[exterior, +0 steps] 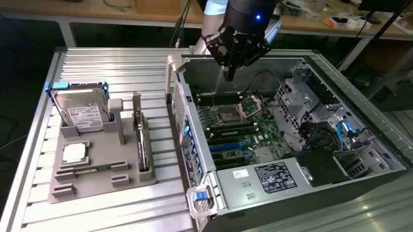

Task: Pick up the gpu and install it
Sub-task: 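Reach for the gpu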

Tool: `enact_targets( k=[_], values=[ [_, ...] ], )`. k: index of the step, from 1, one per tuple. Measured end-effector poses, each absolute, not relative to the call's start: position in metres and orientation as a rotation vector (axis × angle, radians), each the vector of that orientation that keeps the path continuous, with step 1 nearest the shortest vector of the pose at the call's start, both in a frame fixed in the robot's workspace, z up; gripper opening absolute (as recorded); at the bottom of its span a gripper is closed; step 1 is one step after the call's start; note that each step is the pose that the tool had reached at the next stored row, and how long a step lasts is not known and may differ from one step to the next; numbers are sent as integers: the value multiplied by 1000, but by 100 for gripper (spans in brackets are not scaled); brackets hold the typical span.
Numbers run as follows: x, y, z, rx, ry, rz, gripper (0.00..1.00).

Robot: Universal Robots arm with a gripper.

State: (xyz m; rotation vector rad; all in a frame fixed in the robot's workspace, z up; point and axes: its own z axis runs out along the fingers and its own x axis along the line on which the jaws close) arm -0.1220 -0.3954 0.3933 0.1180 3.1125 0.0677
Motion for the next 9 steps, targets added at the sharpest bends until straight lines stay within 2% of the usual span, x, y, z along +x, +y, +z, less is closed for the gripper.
enact_targets(
  k=[9],
  values=[
    [-147,-395,393,118,3112,68,11]
  ],
)
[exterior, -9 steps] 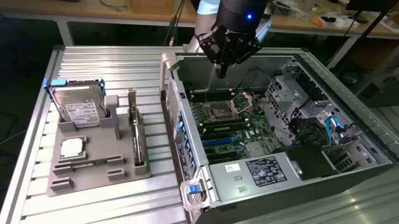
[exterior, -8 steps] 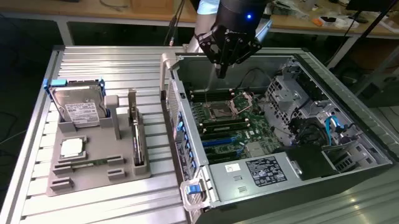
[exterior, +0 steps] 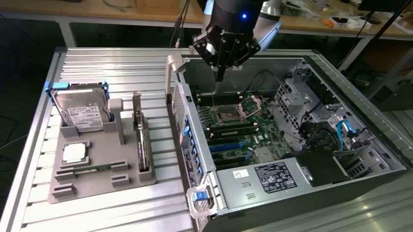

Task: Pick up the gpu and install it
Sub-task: 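Reach for the gpu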

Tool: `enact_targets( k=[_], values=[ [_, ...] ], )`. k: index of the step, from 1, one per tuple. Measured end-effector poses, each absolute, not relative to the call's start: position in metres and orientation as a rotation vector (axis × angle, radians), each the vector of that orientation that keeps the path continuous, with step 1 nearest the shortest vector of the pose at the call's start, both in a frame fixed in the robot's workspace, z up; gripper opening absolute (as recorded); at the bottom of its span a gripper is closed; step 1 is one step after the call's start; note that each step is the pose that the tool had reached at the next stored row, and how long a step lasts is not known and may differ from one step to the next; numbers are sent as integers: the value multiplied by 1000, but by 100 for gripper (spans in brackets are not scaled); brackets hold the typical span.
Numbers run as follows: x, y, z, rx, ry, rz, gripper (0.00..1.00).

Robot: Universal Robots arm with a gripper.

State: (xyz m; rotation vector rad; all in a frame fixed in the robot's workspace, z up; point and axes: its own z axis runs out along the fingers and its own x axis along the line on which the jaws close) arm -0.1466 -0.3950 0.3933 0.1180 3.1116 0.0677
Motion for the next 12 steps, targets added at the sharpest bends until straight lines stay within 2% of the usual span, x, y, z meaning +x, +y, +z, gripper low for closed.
enact_targets(
  k=[12],
  values=[
    [-178,-395,393,118,3110,68,11]
  ],
)
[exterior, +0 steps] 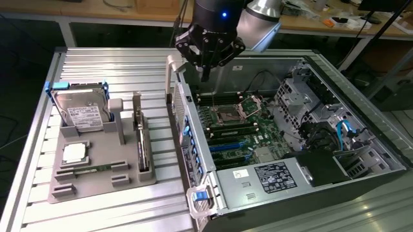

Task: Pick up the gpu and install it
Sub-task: 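Reach for the gpu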

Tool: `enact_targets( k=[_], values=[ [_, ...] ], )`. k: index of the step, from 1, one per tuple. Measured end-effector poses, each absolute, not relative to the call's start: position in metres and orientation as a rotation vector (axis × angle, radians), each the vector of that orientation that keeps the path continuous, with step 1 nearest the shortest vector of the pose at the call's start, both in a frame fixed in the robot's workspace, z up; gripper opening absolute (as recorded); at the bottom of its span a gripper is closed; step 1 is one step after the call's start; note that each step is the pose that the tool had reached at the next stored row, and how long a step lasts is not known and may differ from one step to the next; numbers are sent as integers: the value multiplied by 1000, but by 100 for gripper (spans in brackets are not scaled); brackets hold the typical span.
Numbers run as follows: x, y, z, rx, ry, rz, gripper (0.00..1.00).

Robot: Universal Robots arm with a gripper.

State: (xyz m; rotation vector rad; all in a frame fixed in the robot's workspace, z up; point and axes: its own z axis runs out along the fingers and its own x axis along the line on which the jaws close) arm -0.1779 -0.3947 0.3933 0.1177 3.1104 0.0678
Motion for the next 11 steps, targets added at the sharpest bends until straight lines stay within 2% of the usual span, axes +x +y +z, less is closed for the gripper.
enact_targets(
  k=[11],
  values=[
    [-218,-394,393,118,3108,68,11]
  ],
)
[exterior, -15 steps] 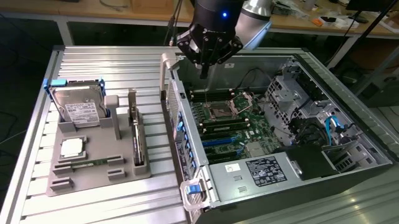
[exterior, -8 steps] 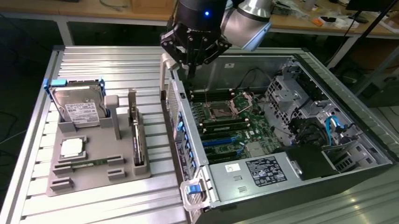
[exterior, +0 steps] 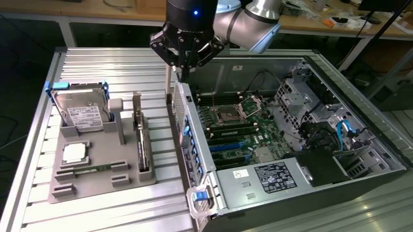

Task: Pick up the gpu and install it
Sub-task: 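Reach for the gpu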

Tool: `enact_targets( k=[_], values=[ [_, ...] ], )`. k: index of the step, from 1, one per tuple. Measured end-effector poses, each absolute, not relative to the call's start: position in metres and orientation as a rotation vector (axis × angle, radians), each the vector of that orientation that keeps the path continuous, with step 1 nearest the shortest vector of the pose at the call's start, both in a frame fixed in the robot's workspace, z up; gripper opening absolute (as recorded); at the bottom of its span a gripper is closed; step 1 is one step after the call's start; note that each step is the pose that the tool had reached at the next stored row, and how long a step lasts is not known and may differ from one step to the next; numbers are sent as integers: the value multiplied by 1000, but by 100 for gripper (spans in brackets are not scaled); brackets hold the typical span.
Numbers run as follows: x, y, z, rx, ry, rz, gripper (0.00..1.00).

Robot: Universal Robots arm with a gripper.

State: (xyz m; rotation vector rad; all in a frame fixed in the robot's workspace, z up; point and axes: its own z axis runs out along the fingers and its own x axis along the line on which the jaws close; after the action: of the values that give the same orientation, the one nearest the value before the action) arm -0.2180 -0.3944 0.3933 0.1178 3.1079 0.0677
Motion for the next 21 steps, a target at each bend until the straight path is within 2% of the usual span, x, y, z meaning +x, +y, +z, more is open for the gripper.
enact_targets(
  k=[21],
  values=[
    [-297,-394,393,117,3103,68,11]
  ],
)
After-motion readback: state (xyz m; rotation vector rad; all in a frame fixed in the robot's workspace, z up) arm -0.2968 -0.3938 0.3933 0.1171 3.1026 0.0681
